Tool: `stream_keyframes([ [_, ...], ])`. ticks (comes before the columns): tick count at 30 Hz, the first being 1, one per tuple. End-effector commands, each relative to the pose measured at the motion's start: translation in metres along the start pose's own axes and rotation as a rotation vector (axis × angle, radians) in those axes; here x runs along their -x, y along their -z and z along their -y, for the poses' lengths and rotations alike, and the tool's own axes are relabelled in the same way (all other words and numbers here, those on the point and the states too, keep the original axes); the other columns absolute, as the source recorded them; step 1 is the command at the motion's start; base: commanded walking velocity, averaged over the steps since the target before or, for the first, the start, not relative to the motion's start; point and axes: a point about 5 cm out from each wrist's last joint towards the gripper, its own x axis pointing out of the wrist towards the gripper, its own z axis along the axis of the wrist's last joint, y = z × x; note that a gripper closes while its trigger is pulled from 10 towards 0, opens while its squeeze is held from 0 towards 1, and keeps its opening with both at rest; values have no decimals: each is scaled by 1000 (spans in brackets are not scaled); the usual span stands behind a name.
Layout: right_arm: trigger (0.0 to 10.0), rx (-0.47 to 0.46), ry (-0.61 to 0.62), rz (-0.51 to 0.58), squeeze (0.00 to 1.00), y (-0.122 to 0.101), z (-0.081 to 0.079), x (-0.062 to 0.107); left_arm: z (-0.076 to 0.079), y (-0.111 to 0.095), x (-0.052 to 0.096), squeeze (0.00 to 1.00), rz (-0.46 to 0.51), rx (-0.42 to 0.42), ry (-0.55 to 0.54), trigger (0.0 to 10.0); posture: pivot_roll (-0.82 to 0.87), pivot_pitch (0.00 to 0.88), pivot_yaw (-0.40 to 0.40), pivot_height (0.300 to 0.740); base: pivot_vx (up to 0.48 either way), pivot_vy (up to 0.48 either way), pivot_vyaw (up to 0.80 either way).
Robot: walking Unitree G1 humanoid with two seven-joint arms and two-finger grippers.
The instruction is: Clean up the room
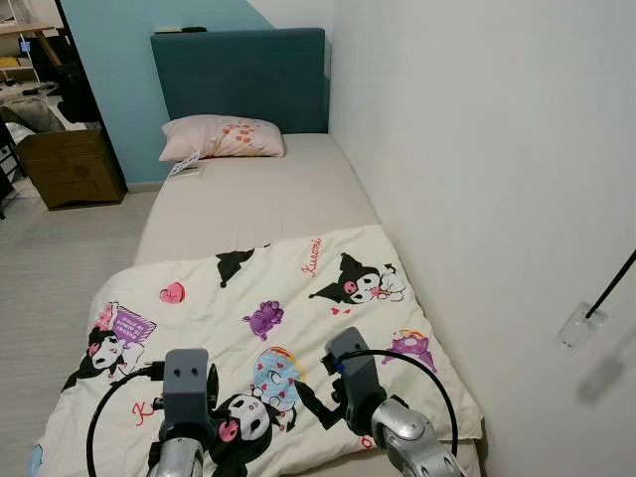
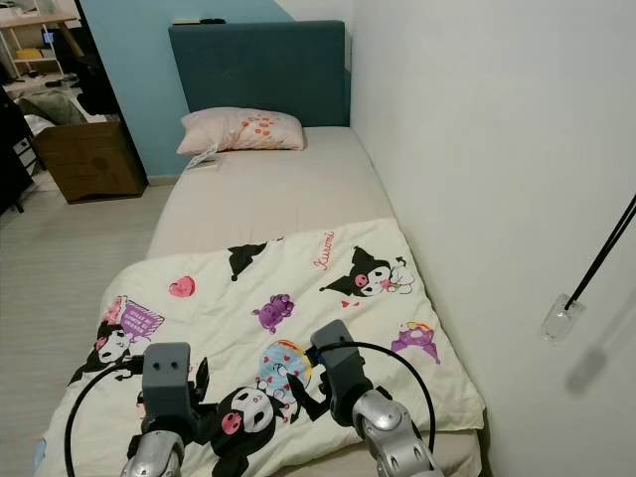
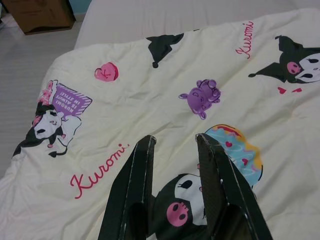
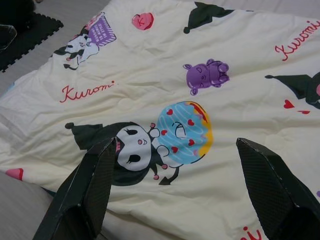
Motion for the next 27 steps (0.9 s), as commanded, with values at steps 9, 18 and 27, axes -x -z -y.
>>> stream_keyframes([
  [9,10000,-2,12,5,0,1,0,1,-8,5,1,0,-23,-43,2,10000,-64,0,14,655,0,0,0],
  [18,10000,-110,273,11,0,3,31,5,-13,5,-1,0,-20,-72,9,10000,-56,0,11,655,0,0,0],
  [27,10000,-240,375,0,0,9,44,9,-17,4,-5,0,-25,-102,26,10000,-54,1,9,655,0,0,0],
])
